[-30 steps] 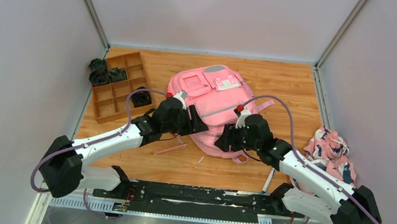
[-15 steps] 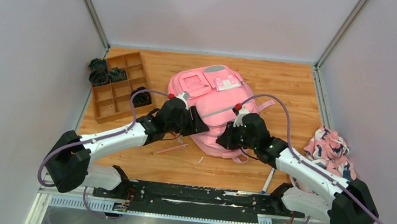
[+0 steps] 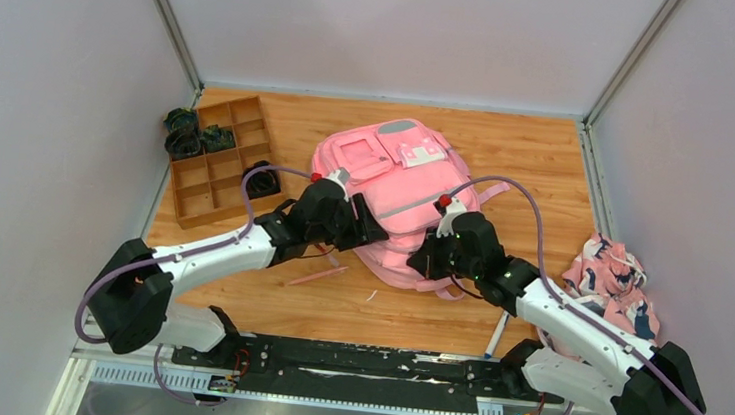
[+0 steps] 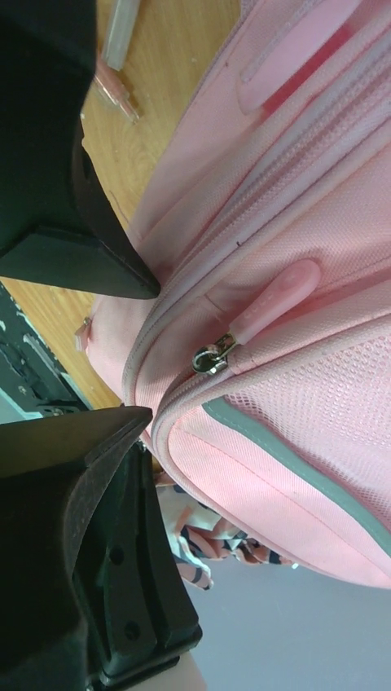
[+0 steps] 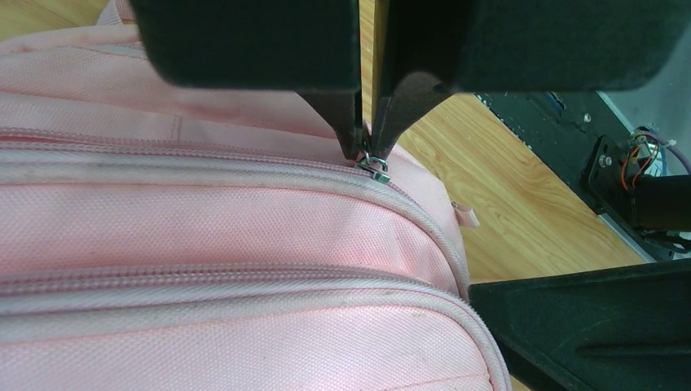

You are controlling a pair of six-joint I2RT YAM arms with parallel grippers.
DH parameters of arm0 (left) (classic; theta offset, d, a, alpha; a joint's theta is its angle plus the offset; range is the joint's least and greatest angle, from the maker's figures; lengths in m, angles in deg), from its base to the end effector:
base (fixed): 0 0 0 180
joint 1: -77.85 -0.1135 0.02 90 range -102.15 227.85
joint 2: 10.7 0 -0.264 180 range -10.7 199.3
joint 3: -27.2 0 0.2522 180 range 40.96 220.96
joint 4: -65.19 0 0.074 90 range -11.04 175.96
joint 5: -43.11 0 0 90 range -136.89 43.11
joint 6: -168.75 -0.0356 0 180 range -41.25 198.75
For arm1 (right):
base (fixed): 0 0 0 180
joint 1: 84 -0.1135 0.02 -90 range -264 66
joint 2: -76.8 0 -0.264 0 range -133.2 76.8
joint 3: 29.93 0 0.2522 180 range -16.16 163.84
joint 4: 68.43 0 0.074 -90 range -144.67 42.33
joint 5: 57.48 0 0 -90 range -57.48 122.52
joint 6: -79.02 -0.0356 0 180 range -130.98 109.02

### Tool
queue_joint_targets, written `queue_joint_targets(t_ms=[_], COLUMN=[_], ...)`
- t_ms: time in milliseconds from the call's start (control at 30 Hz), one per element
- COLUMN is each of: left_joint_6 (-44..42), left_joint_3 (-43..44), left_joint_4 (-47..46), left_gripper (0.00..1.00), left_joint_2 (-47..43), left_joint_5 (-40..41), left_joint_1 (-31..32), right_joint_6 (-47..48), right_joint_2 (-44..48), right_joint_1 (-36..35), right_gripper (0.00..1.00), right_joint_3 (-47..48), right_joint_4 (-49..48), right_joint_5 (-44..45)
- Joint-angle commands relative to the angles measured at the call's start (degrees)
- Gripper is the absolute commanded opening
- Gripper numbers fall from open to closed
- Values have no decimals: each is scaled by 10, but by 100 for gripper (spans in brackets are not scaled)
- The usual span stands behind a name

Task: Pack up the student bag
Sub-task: Zip the student bag at the center of the board.

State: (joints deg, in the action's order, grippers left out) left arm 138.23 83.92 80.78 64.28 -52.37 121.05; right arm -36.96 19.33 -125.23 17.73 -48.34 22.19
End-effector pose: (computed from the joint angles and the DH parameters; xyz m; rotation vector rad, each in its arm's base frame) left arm 0.2032 -0.1955 0.2285 -0.2776 2.3709 -1.0653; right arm 0.1620 0.1505 0.2388 -0.4077 2.1746 0.8738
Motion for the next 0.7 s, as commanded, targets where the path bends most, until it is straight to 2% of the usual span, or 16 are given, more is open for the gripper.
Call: queue_joint_targets(t_ms=[0, 200, 267, 300, 400, 500, 667], left_joint_6=[20, 40, 44, 44, 33, 4, -64], left_joint_3=[-2, 0, 1, 1, 6, 15, 42], left_joint_4=[-47, -63, -65, -66, -51, -22, 90], left_gripper=[55, 41, 34, 28, 0, 0, 0], left_joint_2=[12, 45, 53, 54, 47, 32, -2], left_joint_5=[-11, -22, -18, -14, 1, 5, 34], left_joint_1=[-5, -5, -5, -5, -12, -38, -99], right_joint_6=[7, 4, 5, 8, 22, 43, 64], right_joint_2=[-2, -5, -5, -4, 1, 8, 25], right_joint_1=[-6, -7, -7, -6, -6, -7, 4], right_gripper=[0, 0, 0, 0, 0, 0, 0], right_joint_3=[9, 11, 12, 12, 17, 32, 52], right_joint_4=[21, 15, 17, 21, 46, 92, 172], right_joint_5=[-1, -6, -6, -5, 5, 42, 151])
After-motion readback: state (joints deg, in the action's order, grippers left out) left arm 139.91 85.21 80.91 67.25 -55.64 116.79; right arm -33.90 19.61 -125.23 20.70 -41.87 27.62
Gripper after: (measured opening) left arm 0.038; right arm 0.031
